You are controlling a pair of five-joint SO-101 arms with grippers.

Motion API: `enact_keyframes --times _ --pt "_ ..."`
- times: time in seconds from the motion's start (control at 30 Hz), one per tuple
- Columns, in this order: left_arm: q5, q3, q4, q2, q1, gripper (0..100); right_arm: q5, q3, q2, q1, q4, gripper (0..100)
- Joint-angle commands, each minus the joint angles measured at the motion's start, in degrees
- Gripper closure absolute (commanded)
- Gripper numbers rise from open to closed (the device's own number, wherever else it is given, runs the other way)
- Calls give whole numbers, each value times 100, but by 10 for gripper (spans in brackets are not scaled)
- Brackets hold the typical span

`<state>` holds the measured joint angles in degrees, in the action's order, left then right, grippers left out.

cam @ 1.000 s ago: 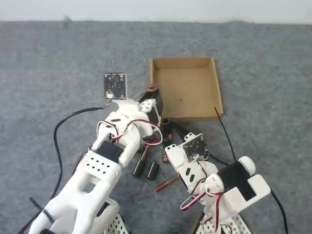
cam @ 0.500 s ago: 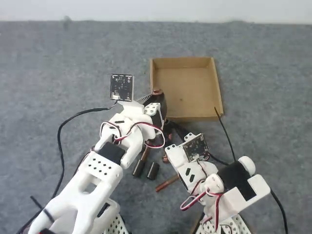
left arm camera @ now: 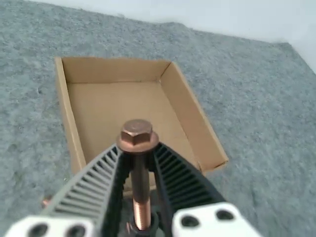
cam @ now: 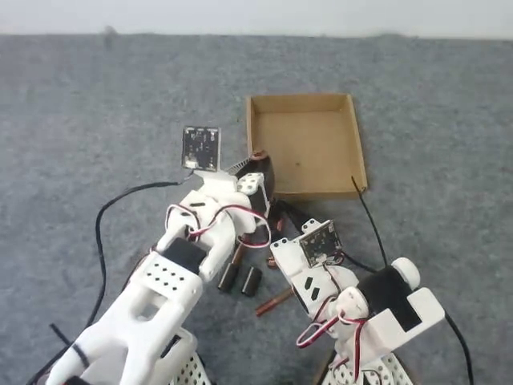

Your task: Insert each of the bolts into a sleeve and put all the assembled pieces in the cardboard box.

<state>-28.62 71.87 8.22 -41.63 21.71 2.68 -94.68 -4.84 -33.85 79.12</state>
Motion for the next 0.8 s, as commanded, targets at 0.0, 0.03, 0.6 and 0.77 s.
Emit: enact_keyframes --times 0.0,0.03,0.6,0.77 --pt "97 224 -897 -246 9 989 -18 44 295 4 163 992" --pt "97 312 -1037 -246 18 989 -18 35 295 4 180 992" --pt "510 734 -1073 -290 79 989 369 79 242 180 163 992" --pt "510 927 -1073 -290 123 989 352 88 268 286 163 992"
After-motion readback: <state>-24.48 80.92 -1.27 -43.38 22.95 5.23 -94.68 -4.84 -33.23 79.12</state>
